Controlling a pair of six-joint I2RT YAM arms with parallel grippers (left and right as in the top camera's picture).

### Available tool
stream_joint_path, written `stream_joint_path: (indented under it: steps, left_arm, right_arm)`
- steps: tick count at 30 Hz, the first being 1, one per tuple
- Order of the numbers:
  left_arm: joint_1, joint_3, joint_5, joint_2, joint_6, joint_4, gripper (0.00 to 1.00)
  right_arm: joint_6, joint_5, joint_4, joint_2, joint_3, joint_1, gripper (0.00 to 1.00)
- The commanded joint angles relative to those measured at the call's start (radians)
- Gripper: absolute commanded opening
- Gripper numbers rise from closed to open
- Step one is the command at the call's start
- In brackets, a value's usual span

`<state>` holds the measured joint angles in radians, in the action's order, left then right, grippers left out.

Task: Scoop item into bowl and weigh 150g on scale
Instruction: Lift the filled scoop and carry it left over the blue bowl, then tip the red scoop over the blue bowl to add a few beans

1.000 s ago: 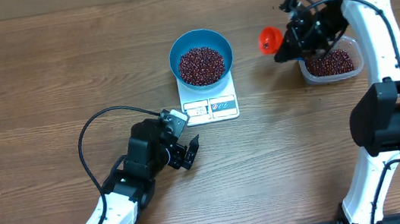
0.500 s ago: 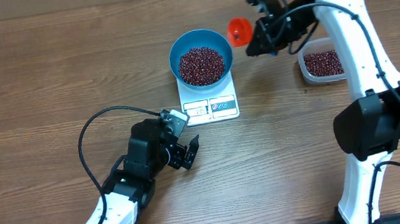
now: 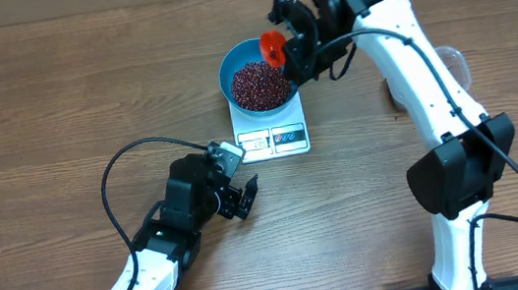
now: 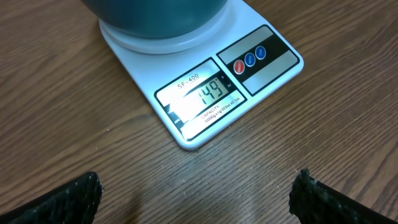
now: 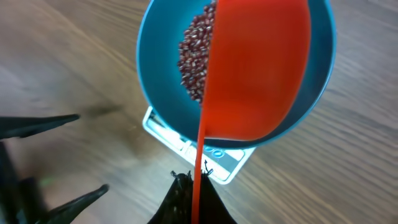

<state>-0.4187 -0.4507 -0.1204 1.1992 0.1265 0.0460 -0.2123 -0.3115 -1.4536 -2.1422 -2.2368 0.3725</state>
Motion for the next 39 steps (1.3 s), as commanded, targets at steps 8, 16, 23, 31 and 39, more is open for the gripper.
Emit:
stream_joint_path:
  steps: [8,16,23,31,39]
  left_arm:
    - [0.0,0.001,-0.003,0.007,-0.015,0.003,1.0]
    - [0.0,0.001,-0.003,0.007,-0.015,0.003,1.0]
    - [0.0,0.001,-0.003,0.007,-0.015,0.003,1.0]
    - [0.0,0.001,-0.003,0.007,-0.015,0.003,1.0]
    - [0.0,0.001,-0.003,0.007,-0.015,0.003,0.99]
  right_arm:
    - [0.071,0.324,0.04,0.034,-0.025,0.103,0.04]
    - [0.079,0.481,0.061,0.034,-0.025,0.168,0.04]
    - [0.078,0.605,0.074,0.034,-0.025,0.219,0.04]
    - [0.078,0.686,0.077,0.034,-0.025,0.243,0.04]
    - [0.078,0.677,0.087,0.034,-0.025,0.244,0.04]
